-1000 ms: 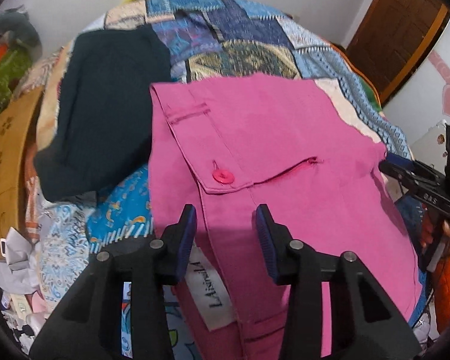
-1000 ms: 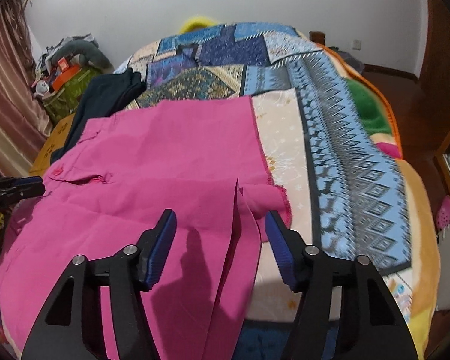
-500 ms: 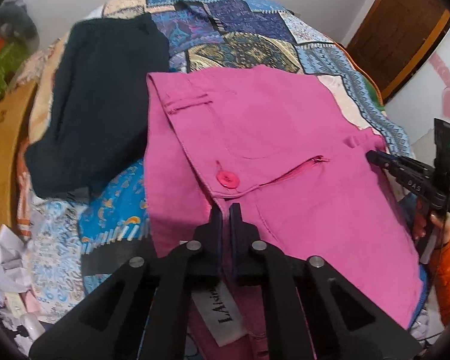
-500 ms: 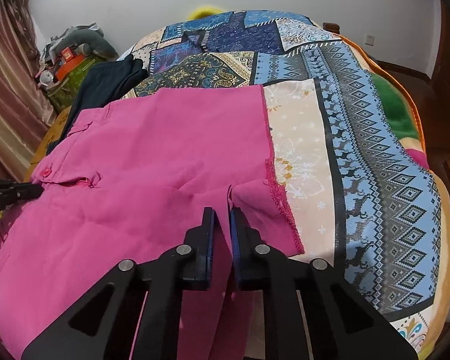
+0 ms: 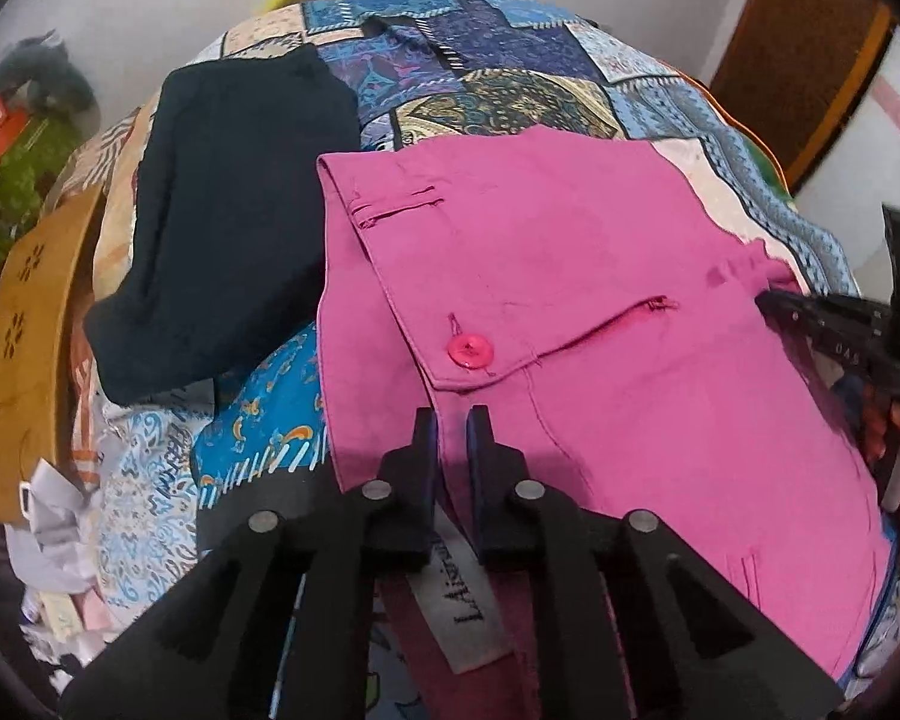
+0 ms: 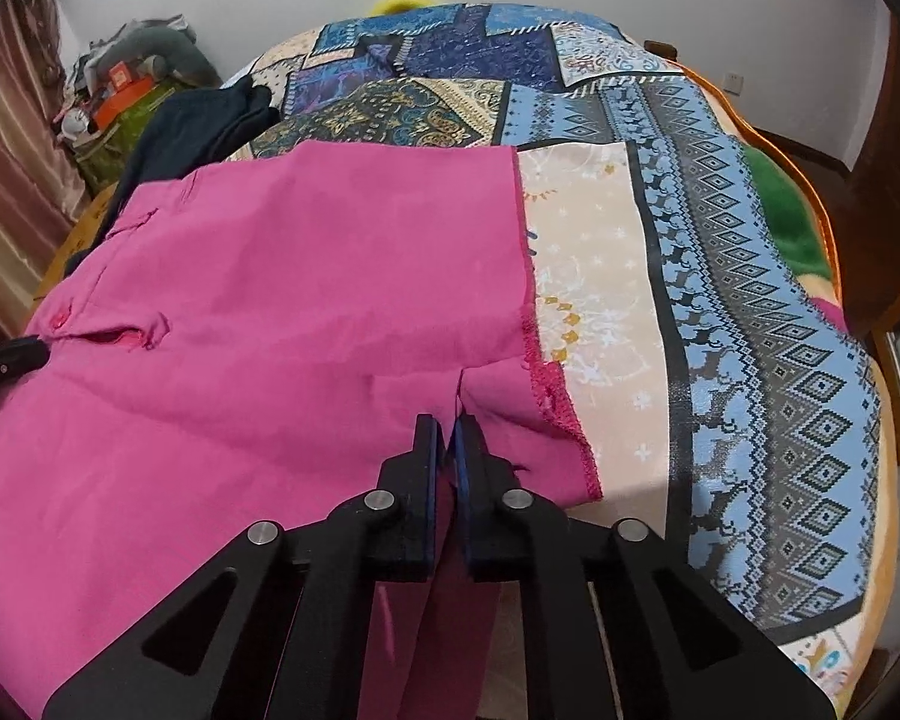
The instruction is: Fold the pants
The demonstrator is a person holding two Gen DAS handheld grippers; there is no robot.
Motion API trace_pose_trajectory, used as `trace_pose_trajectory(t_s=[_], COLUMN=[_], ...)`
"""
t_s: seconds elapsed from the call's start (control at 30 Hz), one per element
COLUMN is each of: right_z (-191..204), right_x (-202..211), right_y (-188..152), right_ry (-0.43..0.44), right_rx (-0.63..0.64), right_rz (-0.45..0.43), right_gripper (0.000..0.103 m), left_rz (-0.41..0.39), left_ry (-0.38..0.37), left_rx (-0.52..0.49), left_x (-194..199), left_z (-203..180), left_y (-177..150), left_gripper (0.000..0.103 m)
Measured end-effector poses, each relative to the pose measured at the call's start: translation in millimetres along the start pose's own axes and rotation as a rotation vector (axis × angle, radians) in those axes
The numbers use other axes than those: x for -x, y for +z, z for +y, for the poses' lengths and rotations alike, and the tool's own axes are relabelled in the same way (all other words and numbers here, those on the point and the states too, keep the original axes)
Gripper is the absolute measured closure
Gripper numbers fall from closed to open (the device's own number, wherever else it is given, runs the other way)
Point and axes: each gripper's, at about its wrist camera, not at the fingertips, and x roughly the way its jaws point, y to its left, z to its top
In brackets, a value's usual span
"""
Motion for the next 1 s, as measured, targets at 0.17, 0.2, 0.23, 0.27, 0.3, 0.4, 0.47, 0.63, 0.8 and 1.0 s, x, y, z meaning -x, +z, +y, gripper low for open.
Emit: trace_pose_trajectory(t_s=[0.17, 0.2, 0.23, 0.27, 0.3, 0.4, 0.47, 0.63, 0.8, 1.0], right_z=[9, 10, 11, 11, 10, 8, 4, -5, -24, -34], right_x=[15, 18, 22, 26, 31, 43, 49, 52, 31, 5], right_y=[1, 0, 1, 2, 3, 5, 9, 16, 20, 22], right_ry=[-0.045, -0.05, -0.049, -0.046, -0.043, -0.044, -0.042, -0.057, -0.065, -0.008], right_rx=[0.042, 0.043, 0.043, 0.043, 0.042, 0.034, 0.022, -0.027, -0.086, -0.144], right_rz=[-0.017, -0.021, -0.027, -0.035, -0.048, -0.081, -0.102, -0.148, -0.109, -0.051], right_gripper=[0.094, 0.094, 0.094, 0.094, 0.093, 0.088, 0.083, 0.061, 0.061, 0.061], left_rz=[-0.009, -0.015, -0.023, -0.027, -0.033, -0.038, -0.035, 0.015, 0.105, 0.087], left_ry=[-0.013, -0.017, -0.021, -0.024, -0.029, -0.072, -0.1, -0.094, -0.177, -0.173], left_rx=[-0.015, -0.012, -0.01, -0.008, -0.004, 0.032, 0.052, 0.093, 0.192, 0.155], left_x=[11, 13, 16, 18, 20, 23, 20, -6, -37, -42], left_z=[2, 3, 5, 6, 8, 14, 18, 31, 46, 39], left_y=[5, 7, 10, 12, 15, 28, 36, 54, 58, 61], left_gripper=[0.071, 0.071, 0.07, 0.07, 0.07, 0.069, 0.066, 0.064, 0.064, 0.066])
